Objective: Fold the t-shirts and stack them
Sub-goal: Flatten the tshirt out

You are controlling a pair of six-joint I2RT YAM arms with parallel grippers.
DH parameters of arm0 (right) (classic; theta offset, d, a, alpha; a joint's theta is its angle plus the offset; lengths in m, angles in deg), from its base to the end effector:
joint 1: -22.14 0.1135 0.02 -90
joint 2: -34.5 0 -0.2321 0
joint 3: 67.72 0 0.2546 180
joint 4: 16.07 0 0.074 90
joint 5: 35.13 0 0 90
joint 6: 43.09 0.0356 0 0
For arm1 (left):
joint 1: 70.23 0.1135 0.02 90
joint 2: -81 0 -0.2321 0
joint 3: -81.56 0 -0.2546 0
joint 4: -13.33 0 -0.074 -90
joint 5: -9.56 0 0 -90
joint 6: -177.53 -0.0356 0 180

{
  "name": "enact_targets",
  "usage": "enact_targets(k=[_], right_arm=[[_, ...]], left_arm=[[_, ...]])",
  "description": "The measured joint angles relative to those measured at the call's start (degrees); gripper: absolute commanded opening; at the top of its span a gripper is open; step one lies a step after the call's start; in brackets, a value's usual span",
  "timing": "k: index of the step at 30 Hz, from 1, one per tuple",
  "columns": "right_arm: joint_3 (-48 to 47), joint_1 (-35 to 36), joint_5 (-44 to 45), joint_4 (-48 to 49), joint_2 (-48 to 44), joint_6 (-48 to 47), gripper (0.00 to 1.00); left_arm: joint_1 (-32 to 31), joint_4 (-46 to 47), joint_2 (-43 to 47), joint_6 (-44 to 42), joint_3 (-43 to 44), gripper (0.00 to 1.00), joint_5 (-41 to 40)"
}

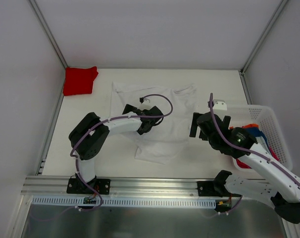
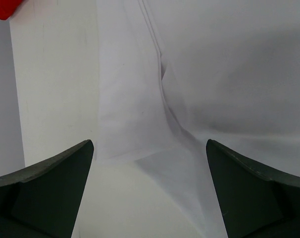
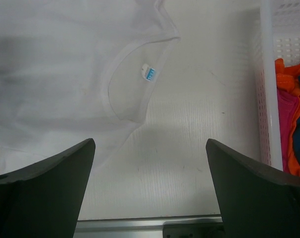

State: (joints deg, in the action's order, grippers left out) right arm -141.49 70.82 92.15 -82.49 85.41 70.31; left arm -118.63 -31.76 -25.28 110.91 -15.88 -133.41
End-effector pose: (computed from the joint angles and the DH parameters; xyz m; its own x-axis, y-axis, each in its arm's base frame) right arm 0.1366 0.1228 0.3220 -0.5398 -0.1354 -0.8308 -0.1018 0.9902 -0.0953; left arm 0.2554 -0.2448 0.1449 -0.6709 0.3957 -0.6272 -0.0081 0.8418 0.5398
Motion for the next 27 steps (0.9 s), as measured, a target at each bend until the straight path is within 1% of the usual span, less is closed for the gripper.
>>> enact_targets(k=[9, 21, 27], right_arm=[[-0.4, 1.1, 1.8, -1.6, -0.5, 0.9, 1.0], [-0.4, 1.3, 3.7, -3.7, -1.9, 2.2, 1.0], [-0.4, 1.4, 3.7, -3.6, -0.6, 2.6, 1.0]], left_arm=[[0.6, 0.3, -4.6, 0.0, 0.3, 0.99, -1.3], [2.4, 0.3, -4.5, 0.0, 0.3, 0.99, -3.3], [2.4, 0.3, -1.9, -0.5, 0.2, 0.99, -4.7]])
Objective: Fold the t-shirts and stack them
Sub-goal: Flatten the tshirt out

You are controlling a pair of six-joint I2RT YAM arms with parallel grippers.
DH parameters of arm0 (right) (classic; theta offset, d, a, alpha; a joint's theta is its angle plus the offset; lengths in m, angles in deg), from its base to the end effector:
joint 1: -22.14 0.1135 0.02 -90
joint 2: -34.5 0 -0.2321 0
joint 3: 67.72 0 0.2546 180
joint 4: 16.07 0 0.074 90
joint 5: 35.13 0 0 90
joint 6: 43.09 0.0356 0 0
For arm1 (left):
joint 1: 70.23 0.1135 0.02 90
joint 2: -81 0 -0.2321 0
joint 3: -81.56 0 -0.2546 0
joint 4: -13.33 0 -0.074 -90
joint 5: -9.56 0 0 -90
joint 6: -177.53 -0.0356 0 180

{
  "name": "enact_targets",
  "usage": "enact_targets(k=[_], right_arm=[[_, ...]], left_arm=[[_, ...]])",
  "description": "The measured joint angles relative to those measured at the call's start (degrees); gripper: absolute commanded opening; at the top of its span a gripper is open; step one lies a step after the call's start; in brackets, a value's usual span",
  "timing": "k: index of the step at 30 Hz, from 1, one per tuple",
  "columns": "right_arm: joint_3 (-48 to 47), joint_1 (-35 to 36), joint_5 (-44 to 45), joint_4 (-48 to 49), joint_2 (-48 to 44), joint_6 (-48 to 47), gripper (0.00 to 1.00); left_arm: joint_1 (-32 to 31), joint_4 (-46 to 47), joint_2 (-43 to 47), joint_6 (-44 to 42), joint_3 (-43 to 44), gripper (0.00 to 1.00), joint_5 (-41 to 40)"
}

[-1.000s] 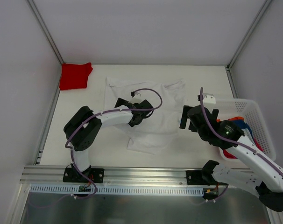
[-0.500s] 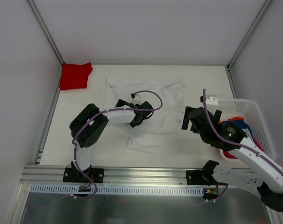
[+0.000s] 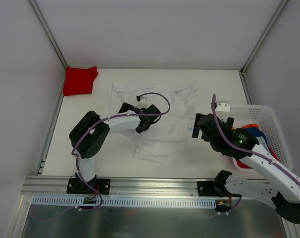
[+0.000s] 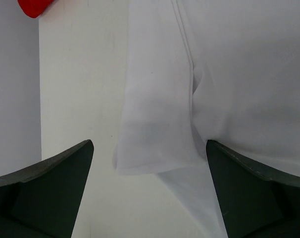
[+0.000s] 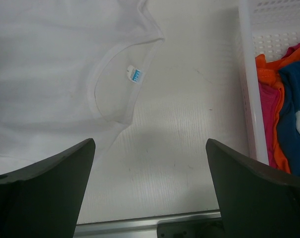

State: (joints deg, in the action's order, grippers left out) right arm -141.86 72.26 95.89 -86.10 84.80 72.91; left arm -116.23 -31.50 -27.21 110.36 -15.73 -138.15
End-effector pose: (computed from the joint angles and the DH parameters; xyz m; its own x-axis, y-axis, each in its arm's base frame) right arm 0.1298 0.1189 0.3222 -0.5420 -0.1328 -0.8298 -0.0557 0.9909 -0.1222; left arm 0.2673 -0.2335 0.1368 -0.6753 0.4009 -0.6191 -0.0818 0.7935 0.6031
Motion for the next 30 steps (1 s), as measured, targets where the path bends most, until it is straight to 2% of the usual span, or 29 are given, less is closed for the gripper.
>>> enact_targets(k=[17, 20, 24, 25, 28, 29, 30], right_arm=[[0.1, 0.0, 0.8, 0.0, 0.9, 0.3, 0.99], [0.4, 0.0, 0.8, 0.0, 0.9, 0.5, 1.0], [0.5, 0.0, 0.8, 0.0, 1.0, 0.6, 0.99], [0.5, 0.0, 0.8, 0.0, 1.0, 0.6, 0.99], [0.5, 0.0, 0.8, 0.0, 1.0, 0.6, 0.99], [0.5, 0.0, 0.8, 0.0, 1.0, 0.6, 0.99], [0.5, 0.0, 0.8, 0.0, 1.0, 0.6, 0.99]], left_arm=[[1.1, -0.9, 1.6, 0.3, -3.5, 0.96, 0.6], [1.1, -0.9, 1.6, 0.3, -3.5, 0.93, 0.9], [1.1, -0.9, 1.6, 0.5, -3.5, 0.77, 2.4], [1.1, -0.9, 1.6, 0.6, -3.5, 0.62, 3.2], [1.1, -0.9, 1.6, 0.9, -3.5, 0.37, 4.6], [1.1, -1.0, 1.6, 0.8, -3.5, 0.26, 4.9], [1.1, -1.0, 1.6, 0.8, -3.5, 0.21, 5.1]])
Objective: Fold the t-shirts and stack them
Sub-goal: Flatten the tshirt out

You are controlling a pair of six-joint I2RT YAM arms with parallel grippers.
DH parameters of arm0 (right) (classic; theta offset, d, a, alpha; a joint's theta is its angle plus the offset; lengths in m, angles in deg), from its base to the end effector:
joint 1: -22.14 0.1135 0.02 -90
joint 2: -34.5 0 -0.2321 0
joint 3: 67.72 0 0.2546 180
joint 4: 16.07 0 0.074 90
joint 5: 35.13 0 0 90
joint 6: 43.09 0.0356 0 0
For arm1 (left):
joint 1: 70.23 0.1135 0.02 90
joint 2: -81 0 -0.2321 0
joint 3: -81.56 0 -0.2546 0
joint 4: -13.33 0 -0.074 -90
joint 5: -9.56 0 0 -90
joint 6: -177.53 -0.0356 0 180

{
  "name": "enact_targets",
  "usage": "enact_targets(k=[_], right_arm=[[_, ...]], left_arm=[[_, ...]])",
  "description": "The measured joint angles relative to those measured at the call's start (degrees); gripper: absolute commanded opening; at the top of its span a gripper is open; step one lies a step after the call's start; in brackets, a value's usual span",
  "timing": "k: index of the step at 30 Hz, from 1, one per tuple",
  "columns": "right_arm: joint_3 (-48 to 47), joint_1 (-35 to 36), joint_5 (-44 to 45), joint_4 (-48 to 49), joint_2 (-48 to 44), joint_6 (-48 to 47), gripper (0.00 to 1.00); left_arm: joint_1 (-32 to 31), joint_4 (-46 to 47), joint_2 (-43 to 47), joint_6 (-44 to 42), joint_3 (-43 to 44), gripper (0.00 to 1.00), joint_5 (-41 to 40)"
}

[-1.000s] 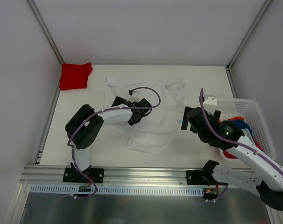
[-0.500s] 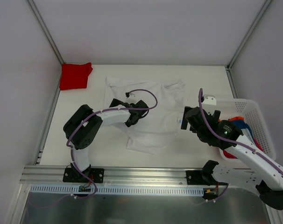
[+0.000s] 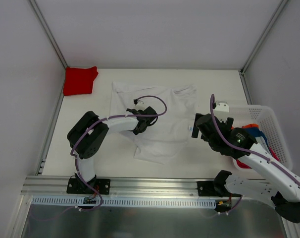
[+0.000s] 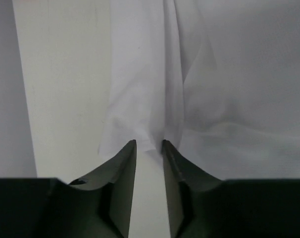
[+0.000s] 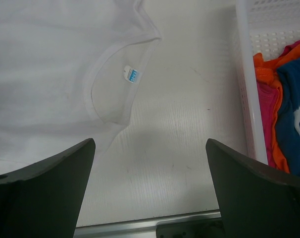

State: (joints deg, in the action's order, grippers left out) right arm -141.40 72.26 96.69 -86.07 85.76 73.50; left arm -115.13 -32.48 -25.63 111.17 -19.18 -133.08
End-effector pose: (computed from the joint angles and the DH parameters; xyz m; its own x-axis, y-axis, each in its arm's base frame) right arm 0.1323 0.1213 0.3174 -0.5502 -0.1382 -0.8235 -0.0416 0.9895 -0.1382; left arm 0.2609 -0.2201 0.1273 -0.7276 0.3815 -0.5702 -0.0287 0.8134 0.5810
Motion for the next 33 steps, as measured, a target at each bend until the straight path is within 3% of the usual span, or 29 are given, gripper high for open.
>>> enact_targets(k=[3, 10, 16, 21, 28, 33], right_arm=[[0.0, 0.0, 0.0, 0.0, 0.0, 0.0, 1.0], [0.9, 0.0, 0.4, -0.6, -1.1, 0.2, 0.99], [2.4, 1.6, -1.2, -0.7, -3.2, 2.1, 1.0], [12.0, 7.4, -7.0, 4.6, -4.7, 7.0, 1.0], [17.8, 21.5, -11.7, 18.0, 8.9, 15.6, 1.0], [17.4, 25.0, -12.8, 25.2, 17.7, 20.5, 0.99]], left_arm=[[0.0, -0.1, 0.0, -0.1, 0.0, 0.11, 0.2], [0.0, -0.1, -0.6, -0.2, 0.0, 0.0, 0.4], [0.0, -0.1, -0.8, -0.3, 0.0, 0.0, 0.5], [0.0, 0.0, -0.8, -0.8, 0.1, 0.0, -0.1], [0.9, 5.6, 4.9, -5.7, -2.4, 0.0, 3.9], [1.9, 10.1, 12.2, -9.3, -5.4, 0.0, 6.5]])
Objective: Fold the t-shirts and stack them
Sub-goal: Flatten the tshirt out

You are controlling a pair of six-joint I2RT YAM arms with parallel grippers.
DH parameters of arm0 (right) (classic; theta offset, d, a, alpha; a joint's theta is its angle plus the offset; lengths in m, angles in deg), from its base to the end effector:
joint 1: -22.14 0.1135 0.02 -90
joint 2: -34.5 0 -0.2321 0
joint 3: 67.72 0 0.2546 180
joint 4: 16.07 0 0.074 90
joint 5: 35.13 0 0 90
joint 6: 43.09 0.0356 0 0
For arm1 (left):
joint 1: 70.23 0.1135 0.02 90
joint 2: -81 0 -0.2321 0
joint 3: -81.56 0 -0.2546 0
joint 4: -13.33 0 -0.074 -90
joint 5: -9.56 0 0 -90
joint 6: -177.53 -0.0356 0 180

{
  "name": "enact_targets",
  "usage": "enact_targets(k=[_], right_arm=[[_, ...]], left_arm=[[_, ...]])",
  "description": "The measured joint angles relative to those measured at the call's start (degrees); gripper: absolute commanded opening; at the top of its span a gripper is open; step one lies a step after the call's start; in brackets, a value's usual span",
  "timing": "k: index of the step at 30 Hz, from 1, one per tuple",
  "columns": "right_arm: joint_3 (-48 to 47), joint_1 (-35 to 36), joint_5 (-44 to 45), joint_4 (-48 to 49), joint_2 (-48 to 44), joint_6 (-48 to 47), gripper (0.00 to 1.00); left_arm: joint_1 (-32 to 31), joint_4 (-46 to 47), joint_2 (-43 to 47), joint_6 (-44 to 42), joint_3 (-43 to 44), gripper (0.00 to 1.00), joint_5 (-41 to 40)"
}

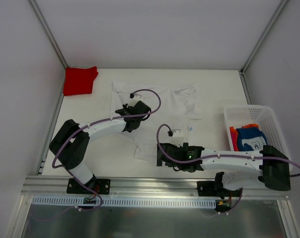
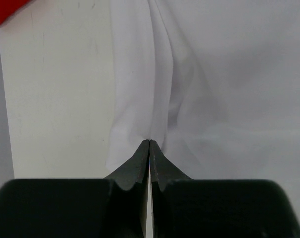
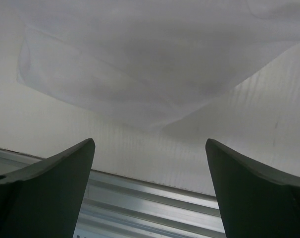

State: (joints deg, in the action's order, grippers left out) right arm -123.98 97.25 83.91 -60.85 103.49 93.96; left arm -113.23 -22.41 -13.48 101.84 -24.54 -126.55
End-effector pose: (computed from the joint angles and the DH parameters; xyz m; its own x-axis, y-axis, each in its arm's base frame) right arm 0.0788 0.2290 0.1854 -0.7171 -0.2065 -0.6657 -0.3714 0.9214 0.1142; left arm 0.2597 -0.2071 0.1733 -0.6343 0.3572 -0.6856 0.0245 0.8957 0.4440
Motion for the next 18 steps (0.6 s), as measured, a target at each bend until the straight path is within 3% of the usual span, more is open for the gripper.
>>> enact_targets(k=[5, 18], right_arm=[[-0.6, 3.7, 0.2, 3.6, 6.5, 6.5, 0.99], [2.8, 6.8, 2.1, 8.5, 11.6, 19.0, 0.99]], left_arm=[[0.8, 3.1, 1.0, -1.8, -3.0, 0.0, 1.8], [1.8, 5.9, 4.8, -3.3, -6.8, 0.0, 3.7]])
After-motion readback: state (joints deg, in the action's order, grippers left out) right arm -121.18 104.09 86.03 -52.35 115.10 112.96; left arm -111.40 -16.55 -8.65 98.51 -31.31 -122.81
